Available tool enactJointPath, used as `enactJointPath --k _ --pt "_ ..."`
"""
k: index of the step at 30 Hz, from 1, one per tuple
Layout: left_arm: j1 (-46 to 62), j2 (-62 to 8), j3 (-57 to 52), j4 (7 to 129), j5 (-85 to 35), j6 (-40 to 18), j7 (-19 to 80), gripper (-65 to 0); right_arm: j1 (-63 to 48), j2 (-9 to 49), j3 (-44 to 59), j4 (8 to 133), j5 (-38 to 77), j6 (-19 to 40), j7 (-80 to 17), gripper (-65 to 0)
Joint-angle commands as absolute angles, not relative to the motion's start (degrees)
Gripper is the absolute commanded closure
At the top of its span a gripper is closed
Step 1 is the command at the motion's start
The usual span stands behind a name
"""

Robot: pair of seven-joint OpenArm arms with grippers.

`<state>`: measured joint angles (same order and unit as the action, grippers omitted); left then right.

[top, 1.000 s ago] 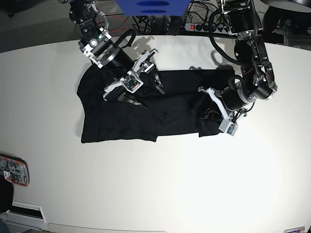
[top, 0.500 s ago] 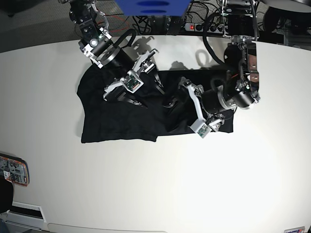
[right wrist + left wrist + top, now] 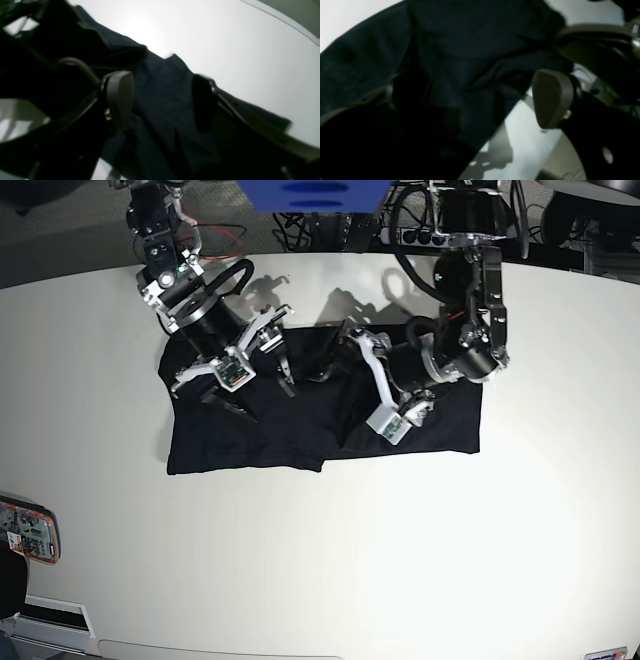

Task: Fold the T-shirt properly
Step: 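Press the folded end flat with the left gripper beside the right gripper, then grasp the folded bundle edges with both grippers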

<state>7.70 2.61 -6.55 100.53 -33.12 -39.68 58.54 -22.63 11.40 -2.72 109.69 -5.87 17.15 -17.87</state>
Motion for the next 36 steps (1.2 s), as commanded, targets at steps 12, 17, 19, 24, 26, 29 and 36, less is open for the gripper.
enactJointPath --k 12,17,19,24,26,29,36 --pt "7.25 5.67 7.6 107.91 -34.42 -40.0 57.1 -65.0 -14.55 11.3 -1.63 110.64 -4.97 17.19 -20.62 -35.9" --pt "8.13 -0.4 6.29 114.95 -34.86 -40.0 57.1 -65.0 -14.29 11.3 -1.45 110.46 -4.88 17.19 -20.62 -35.9" --pt "10.77 -1.71 6.02 119.78 -34.86 -40.0 57.1 -65.0 -14.29 11.3 -0.66 110.46 -4.88 17.19 -20.62 -35.9" --pt "16.92 -4.53 4.09 121.1 -34.51 -40.0 56.84 -65.0 -14.29 11.3 -0.48 110.29 -4.88 17.19 -20.62 -35.9" --pt "19.91 -4.7 0.66 121.1 -34.51 -40.0 56.66 -65.0 -14.11 11.3 -0.48 110.2 -4.88 17.19 -20.62 -35.9" --pt "21.67 -4.7 -4.62 121.36 -34.77 -40.0 56.66 -65.0 -13.41 11.3 -0.48 109.76 -4.88 17.19 -20.62 -35.9" --pt "21.49 -6.29 -7.6 121.36 -34.42 -40.0 56.66 -65.0 -13.49 11.3 -0.48 108.88 -4.88 17.19 -20.62 -35.9"
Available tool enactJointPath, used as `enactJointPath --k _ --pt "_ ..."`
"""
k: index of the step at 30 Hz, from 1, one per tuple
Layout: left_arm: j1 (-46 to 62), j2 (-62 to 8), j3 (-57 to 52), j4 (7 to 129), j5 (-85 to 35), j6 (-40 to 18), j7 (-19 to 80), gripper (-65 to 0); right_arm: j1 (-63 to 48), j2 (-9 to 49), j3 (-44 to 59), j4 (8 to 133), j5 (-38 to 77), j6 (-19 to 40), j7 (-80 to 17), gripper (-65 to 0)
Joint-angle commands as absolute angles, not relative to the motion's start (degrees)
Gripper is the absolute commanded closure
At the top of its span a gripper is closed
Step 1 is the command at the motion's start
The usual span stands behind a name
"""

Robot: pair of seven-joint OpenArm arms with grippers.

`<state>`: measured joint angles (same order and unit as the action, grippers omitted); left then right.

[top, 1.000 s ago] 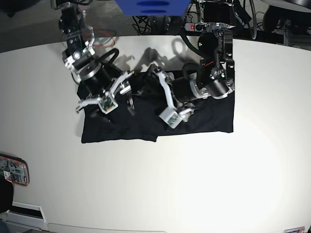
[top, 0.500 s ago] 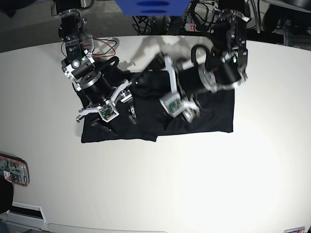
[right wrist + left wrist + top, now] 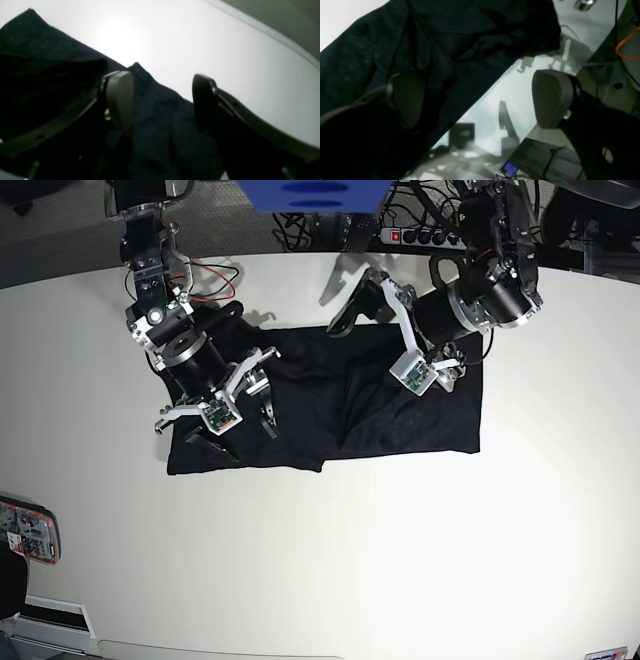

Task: Fold the T-shirt properly
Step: 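Grasp the folded bundle edges with both grippers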

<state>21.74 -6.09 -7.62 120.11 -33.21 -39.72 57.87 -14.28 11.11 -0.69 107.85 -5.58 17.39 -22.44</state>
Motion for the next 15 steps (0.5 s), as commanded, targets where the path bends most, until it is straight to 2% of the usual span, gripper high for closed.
enactJointPath --k 1,11,15 --pt "21.41 -7.16 -7.52 121.36 -34.42 -40.0 56.57 -65.0 -13.49 11.3 -0.48 108.79 -4.88 17.19 -20.62 -35.9" --pt "18.07 -14.11 -7.69 121.8 -34.07 -40.0 56.57 -65.0 -13.49 11.21 -0.48 108.7 -4.88 17.19 -20.62 -35.9" --pt "17.63 -14.02 -7.69 121.63 -27.74 -40.0 56.57 -65.0 -13.49 11.21 -0.48 108.7 -4.88 17.19 -20.62 -35.9"
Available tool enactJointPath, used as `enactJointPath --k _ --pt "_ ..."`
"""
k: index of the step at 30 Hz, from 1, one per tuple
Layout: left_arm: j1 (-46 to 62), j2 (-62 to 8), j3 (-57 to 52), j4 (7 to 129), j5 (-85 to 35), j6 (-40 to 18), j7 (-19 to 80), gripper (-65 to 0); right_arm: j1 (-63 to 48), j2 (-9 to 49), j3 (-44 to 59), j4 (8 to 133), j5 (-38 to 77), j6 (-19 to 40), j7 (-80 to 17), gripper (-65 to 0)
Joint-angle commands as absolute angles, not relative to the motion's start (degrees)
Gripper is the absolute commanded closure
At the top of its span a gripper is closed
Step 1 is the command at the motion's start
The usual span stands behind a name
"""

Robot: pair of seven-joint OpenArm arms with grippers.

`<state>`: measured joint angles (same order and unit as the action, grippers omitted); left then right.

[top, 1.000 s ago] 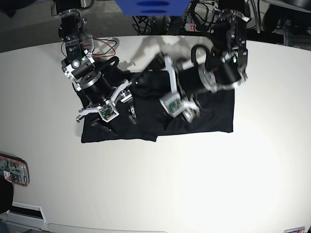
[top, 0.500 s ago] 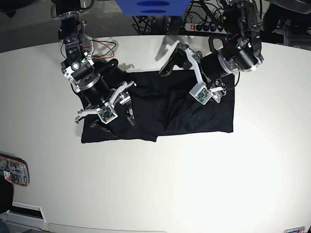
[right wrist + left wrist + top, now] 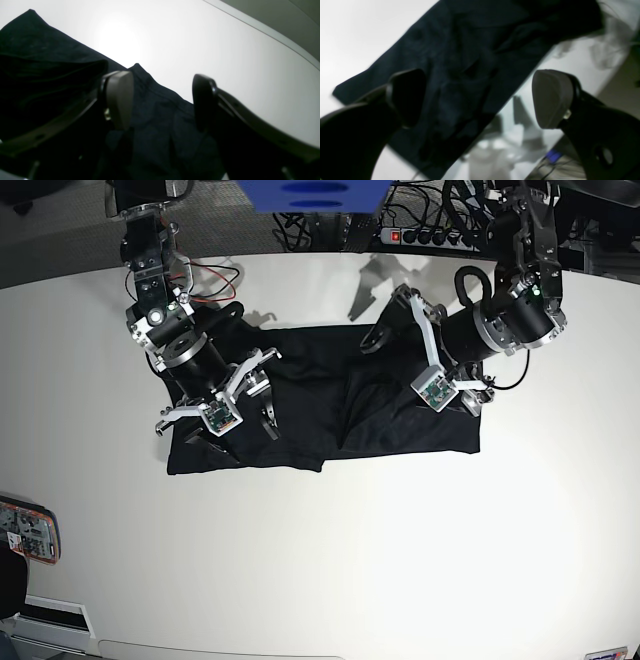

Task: Fold the T-shirt properly
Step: 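Grasp the folded bundle edges with both grippers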

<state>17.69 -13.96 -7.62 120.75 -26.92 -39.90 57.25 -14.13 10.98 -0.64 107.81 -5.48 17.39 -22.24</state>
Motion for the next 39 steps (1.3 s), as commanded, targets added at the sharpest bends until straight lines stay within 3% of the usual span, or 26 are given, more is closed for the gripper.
enactJointPath --k 1,13,17,24,30,39 --pt "17.63 -14.02 -7.69 121.63 -25.89 -40.0 56.57 -65.0 -13.49 11.21 -0.48 108.7 -4.88 17.19 -20.62 -35.9" --pt "17.1 -8.75 -7.16 115.12 -20.53 -40.0 56.13 -65.0 -13.49 11.21 -0.48 108.7 -4.88 17.19 -20.62 -35.9" --pt "17.19 -7.78 -6.99 110.11 -20.44 -40.0 50.07 -65.0 -13.49 11.21 -0.48 108.7 -4.88 17.19 -20.62 -35.9" --pt "16.75 -7.52 2.51 102.29 -20.53 -40.0 45.76 -65.0 -13.49 11.21 -0.48 108.7 -4.88 17.19 -20.62 -35.9" --pt "14.81 -4.26 12.0 101.14 -20.44 -40.0 45.76 -65.0 -13.58 11.21 -0.48 108.7 -4.88 17.19 -20.62 -35.9" --pt "12.09 -5.32 12.53 104.75 -20.0 -40.0 45.93 -65.0 -13.49 10.95 3.91 108.7 -4.79 17.19 -20.7 -35.6"
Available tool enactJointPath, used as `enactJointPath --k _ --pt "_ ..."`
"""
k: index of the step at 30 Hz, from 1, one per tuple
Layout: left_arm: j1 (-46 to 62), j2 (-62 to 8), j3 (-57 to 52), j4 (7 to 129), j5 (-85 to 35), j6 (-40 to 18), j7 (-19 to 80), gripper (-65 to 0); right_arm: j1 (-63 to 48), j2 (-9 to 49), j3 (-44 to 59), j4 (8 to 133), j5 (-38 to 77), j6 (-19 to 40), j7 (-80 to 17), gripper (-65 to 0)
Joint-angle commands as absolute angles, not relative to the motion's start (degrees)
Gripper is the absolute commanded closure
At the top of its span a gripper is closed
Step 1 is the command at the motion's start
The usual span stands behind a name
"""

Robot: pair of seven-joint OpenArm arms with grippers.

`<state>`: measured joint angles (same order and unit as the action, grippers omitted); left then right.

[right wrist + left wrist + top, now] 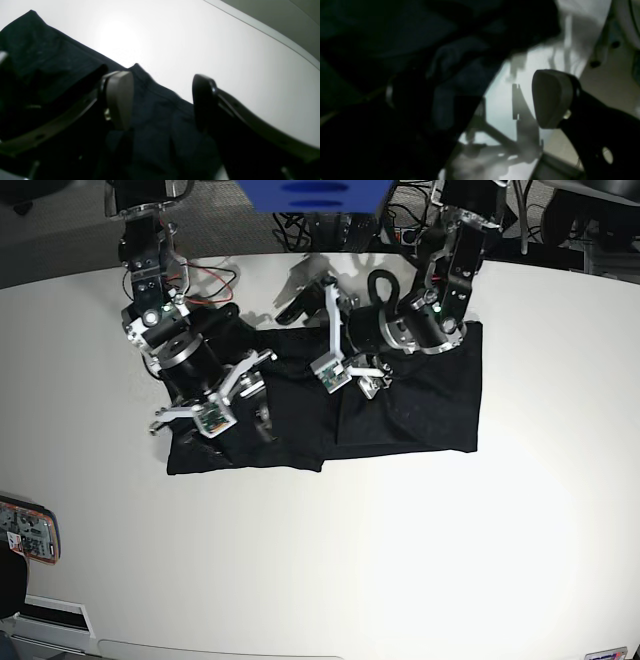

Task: Fold the T-shirt properly
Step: 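Grasp the folded bundle edges with both grippers, then lift the bundle with the right gripper and fold it over onto the left half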

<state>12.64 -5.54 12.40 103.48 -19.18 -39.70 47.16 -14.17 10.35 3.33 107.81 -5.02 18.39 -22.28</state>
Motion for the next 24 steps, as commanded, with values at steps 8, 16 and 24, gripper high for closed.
enactJointPath --k 8,16,24 --pt "12.62 -9.01 9.19 112.84 -10.15 -40.0 45.76 -65.0 -13.49 8.22 16.48 103.6 -4.79 17.19 -20.7 -35.6" --pt "13.58 -8.92 1.8 117.67 2.15 -40.0 40.57 -65.0 -13.49 8.66 17.45 98.51 10.33 20.79 -35.56 -36.0" --pt "22.11 -8.75 -3.03 118.37 10.68 -40.0 14.64 -65.0 -8.75 11.12 19.56 97.8 17.54 21.49 -43.56 -38.6"
